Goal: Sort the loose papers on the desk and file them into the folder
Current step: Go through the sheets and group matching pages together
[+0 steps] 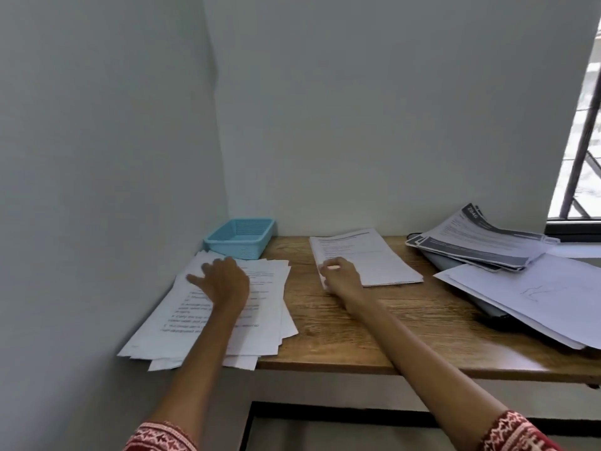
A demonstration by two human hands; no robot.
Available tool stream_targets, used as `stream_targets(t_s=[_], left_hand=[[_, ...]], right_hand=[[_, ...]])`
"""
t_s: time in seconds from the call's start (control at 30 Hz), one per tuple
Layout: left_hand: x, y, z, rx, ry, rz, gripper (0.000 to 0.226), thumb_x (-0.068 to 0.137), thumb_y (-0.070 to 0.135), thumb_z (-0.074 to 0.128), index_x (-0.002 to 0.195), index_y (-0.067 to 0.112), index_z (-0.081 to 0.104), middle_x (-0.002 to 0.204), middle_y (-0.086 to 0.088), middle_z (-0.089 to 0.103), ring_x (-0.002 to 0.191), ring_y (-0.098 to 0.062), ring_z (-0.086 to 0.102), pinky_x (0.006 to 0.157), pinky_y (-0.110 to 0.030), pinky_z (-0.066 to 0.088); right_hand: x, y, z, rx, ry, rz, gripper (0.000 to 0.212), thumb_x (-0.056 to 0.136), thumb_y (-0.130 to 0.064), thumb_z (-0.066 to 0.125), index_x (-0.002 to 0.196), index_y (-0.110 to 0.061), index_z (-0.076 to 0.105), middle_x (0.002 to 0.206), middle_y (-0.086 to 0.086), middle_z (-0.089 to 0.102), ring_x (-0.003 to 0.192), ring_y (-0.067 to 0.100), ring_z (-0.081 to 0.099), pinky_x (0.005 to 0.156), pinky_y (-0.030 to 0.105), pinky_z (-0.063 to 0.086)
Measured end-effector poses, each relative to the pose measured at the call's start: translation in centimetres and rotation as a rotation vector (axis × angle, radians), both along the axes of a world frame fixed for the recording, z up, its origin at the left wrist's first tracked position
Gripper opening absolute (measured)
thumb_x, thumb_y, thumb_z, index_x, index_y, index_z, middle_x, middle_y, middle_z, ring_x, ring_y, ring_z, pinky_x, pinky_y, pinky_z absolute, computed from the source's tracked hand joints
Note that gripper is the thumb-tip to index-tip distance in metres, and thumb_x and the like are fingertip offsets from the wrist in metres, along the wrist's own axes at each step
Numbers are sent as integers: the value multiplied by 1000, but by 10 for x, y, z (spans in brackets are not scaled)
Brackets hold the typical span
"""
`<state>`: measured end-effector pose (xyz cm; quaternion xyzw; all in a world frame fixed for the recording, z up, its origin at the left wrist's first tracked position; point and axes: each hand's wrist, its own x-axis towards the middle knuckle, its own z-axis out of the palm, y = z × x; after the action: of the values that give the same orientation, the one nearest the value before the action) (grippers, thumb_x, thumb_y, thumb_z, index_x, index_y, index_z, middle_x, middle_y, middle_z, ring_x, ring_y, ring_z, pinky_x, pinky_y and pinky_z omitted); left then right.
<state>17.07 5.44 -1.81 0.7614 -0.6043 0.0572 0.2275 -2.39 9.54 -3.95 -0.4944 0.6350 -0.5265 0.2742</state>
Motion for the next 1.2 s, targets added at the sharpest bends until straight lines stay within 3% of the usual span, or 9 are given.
stream_targets(t_s=[0.07,0.2,0.43,0.6,0.7,0.8,1.0,1.13,1.2], left_hand=[[28,5,1,141,8,98,37,94,28,46,127,13,47,136,-13,44,132,-32,31,106,-63,17],[67,10,-27,268,50,146,57,95,43,39,139,6,34,144,-21,28,134,-38,21,108,-57,24],[74,28,-31,220,139,139,68,91,53,43,139,7,30,140,-19,36,130,-34,28,107,-48,25],[82,30,-26,228,161,152,60,91,47,48,133,5,38,135,-17,44,125,-32,37,104,-45,30],[91,25,-22,198,252,116,56,92,43,49,131,3,42,135,-17,45,125,-33,39,103,-42,32],[91,23,-17,168,350,51,56,94,48,41,129,4,46,134,-18,48,123,-35,41,102,-42,32],[58,10,8,133,969,-306,57,100,44,32,132,-2,44,128,-19,54,113,-33,54,97,-37,43],[30,7,25,125,1190,-426,53,96,38,47,132,-1,46,132,-16,53,115,-32,55,90,-31,43],[18,6,31,60,1275,-497,53,94,40,51,131,3,47,128,-13,57,106,-28,59,89,-32,48]], right_hand=[[33,-1,7,153,-150,86,30,89,-23,62,117,-14,54,114,4,57,100,19,57,83,30,51],[73,1,32,323,-339,248,24,91,-4,59,114,-4,52,105,15,62,73,18,59,50,23,50],[91,-1,48,466,-359,264,34,83,-5,67,109,-6,45,101,13,59,94,25,59,89,38,49],[99,-3,30,479,-291,272,40,84,7,62,121,3,48,117,18,56,99,29,57,73,34,56],[87,-6,23,374,-238,213,64,77,13,64,135,2,40,129,20,54,110,34,57,75,38,55],[65,4,38,280,-175,238,51,79,14,61,128,3,48,128,16,57,110,35,58,89,39,51],[4,21,65,203,-85,193,42,81,12,63,121,5,57,122,19,61,108,37,60,97,48,47],[-20,37,76,65,-216,276,39,84,15,56,119,-2,56,110,15,63,91,31,62,63,36,58],[-25,40,78,-12,-250,300,37,84,14,58,116,-3,57,105,13,64,83,25,64,59,34,57]])
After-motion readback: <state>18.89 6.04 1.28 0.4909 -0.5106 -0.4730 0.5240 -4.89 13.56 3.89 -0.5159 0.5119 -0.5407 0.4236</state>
